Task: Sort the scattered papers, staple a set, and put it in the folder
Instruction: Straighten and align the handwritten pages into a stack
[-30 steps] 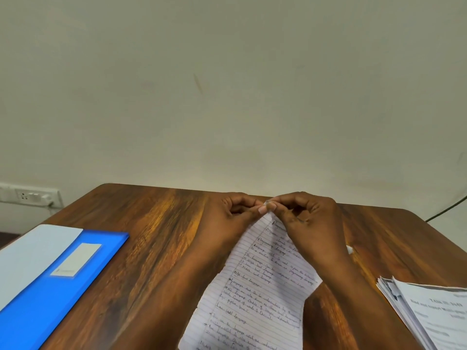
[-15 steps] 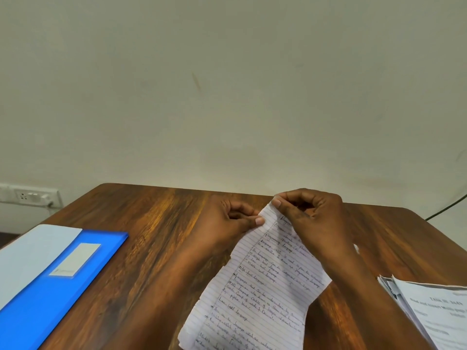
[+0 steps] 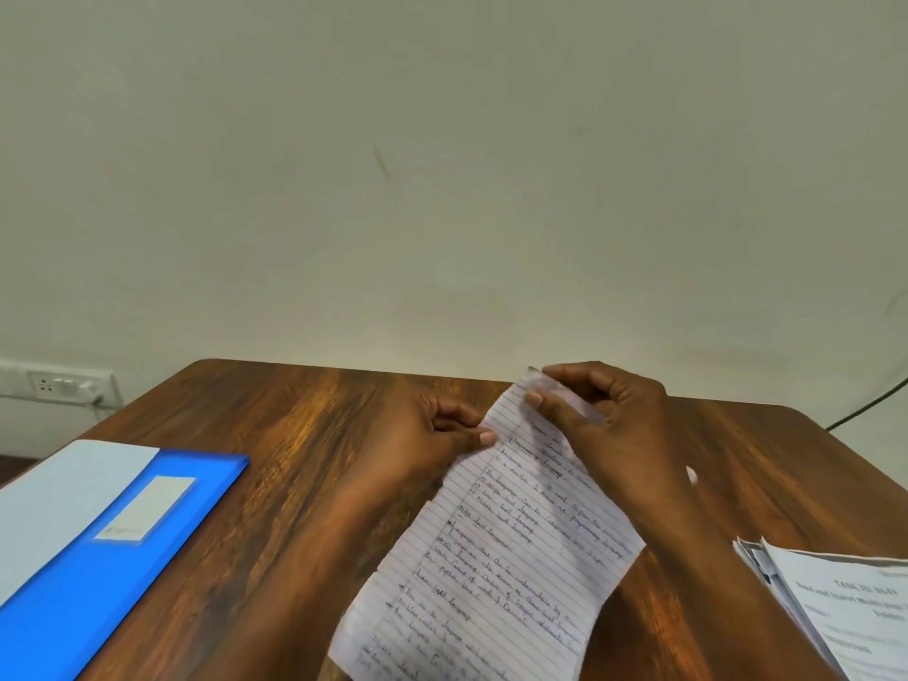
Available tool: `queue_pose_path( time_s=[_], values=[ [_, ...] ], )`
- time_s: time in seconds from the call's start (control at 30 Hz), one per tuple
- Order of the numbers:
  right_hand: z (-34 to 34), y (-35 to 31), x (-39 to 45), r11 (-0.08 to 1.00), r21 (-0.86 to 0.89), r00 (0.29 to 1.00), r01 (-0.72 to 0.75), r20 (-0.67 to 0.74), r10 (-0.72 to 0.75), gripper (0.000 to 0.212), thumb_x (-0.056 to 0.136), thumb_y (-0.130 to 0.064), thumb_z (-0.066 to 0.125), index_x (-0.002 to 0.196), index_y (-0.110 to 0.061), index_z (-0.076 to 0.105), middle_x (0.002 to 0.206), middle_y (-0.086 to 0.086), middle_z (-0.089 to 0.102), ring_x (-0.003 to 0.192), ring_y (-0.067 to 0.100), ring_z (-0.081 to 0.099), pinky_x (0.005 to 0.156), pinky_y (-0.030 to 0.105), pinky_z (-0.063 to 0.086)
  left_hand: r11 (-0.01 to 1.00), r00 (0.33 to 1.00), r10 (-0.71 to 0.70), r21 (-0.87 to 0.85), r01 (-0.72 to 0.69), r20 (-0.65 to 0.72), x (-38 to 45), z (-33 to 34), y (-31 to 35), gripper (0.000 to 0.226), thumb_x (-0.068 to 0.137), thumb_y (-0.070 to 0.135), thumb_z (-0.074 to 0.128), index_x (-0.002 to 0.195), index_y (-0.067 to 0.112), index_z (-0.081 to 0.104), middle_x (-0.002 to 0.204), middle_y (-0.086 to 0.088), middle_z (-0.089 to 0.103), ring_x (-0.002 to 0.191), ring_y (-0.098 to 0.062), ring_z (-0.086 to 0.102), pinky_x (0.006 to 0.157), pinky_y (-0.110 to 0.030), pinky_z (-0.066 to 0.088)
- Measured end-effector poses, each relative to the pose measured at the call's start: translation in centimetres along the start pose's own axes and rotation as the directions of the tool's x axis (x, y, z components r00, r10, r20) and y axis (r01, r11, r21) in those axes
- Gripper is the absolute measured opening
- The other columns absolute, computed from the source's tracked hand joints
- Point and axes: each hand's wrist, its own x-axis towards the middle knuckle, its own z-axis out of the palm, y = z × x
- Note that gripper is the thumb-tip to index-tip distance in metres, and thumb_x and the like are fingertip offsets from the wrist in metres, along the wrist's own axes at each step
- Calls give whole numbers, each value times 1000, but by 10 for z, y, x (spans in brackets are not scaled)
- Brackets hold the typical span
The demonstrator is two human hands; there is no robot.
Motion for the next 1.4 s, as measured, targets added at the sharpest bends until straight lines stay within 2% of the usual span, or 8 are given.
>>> queue_pose_path(
  time_s=[0.13,0.3,0.47,0.63,0.83,1.03,1.23,1.4],
  values=[
    [-3,10,2,974,-227,1000,-24,-17,20,60,64,-90,62,103,-44,69,93,-27,72,91,3,69,90,53,57,989,994,8,-147,-24,-109,1,-10,-3,7,87,9,79,94,9,80,88,-4,82,81,-18,79,70,-28,63],
    [-18,10,5,993,-72,995,-89,-45,86,40,70,-58,89,83,-23,75,75,-4,76,69,19,73,65,48,62,964,977,-14,-264,-43,-211,5,-22,-10,11,87,6,78,98,4,79,91,-7,82,83,-21,79,68,-24,63],
    [-13,24,11,897,360,966,-257,132,223,33,73,-22,93,99,-7,77,89,11,81,84,35,79,76,45,65,892,930,-107,-447,-67,-353,12,-31,-20,15,83,6,82,96,1,77,95,-18,80,91,-36,77,83,-45,63],
    [-15,23,8,891,239,856,-385,453,248,17,83,-18,84,94,-6,79,90,9,81,76,18,78,60,23,58,823,861,-188,-554,-124,-473,14,-43,-27,26,84,10,82,107,1,74,104,-20,78,93,-35,77,86,-47,62],
    [-15,28,11,890,160,810,-428,505,299,15,85,-11,82,95,-1,78,90,10,81,75,18,78,57,24,57,767,796,-269,-621,-163,-542,15,-55,-34,28,81,9,84,107,2,73,105,-18,78,97,-34,76,93,-53,60],
    [-10,25,11,826,289,851,-484,375,367,12,86,-9,79,95,-1,75,89,11,81,76,21,79,59,30,60,819,870,-252,-573,-42,-424,14,-44,-31,21,90,16,78,108,7,72,102,-12,80,87,-25,77,79,-42,62],
    [-2,27,9,805,370,886,-463,209,414,13,88,-8,79,96,2,74,88,13,81,78,30,79,57,34,64,766,960,-279,-604,222,-1,8,-22,-25,30,91,11,75,118,-2,71,114,-21,76,106,-39,74,101,-56,54],
    [-2,20,6,817,354,882,-456,300,362,14,87,-10,81,97,-2,76,84,10,81,62,16,74,50,27,55,771,965,-256,-613,172,-52,12,-21,-35,26,92,6,72,118,-2,71,116,-23,75,105,-40,75,100,-60,54]
  ],
)
